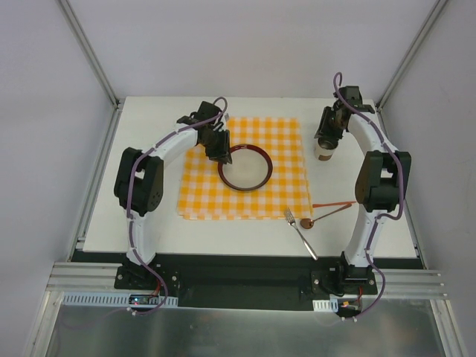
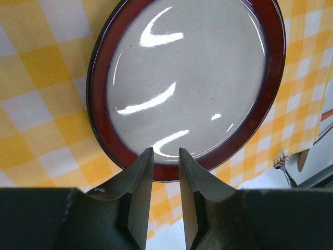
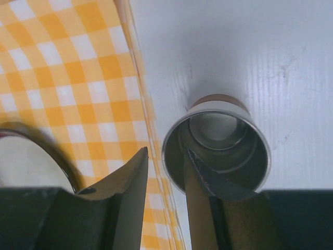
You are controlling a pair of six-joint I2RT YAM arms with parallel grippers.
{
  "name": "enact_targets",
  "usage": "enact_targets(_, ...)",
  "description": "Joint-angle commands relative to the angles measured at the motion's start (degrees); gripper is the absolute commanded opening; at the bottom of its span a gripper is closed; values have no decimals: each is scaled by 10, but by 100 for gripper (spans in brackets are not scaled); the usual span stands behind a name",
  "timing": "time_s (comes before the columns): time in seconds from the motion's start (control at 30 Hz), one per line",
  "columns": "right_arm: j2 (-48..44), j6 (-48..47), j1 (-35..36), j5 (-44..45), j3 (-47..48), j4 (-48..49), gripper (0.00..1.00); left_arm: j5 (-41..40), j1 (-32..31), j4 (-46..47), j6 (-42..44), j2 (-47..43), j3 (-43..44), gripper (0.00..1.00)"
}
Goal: Set the dinner table for one person
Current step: Pick up the cup at the center of the board.
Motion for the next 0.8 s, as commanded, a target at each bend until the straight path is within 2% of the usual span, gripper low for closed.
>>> enact_targets(0.0, 2, -6, -15, -10, 29, -11, 36, 13, -2, -3, 3, 9, 34, 25)
enact_targets(0.63, 28, 1, -15, -28, 21, -1, 36, 10, 3, -2, 7, 15, 36, 25)
enact_targets(0.77, 37, 14, -15, -30, 20, 0, 31, 9, 5, -2, 8, 16, 36, 25)
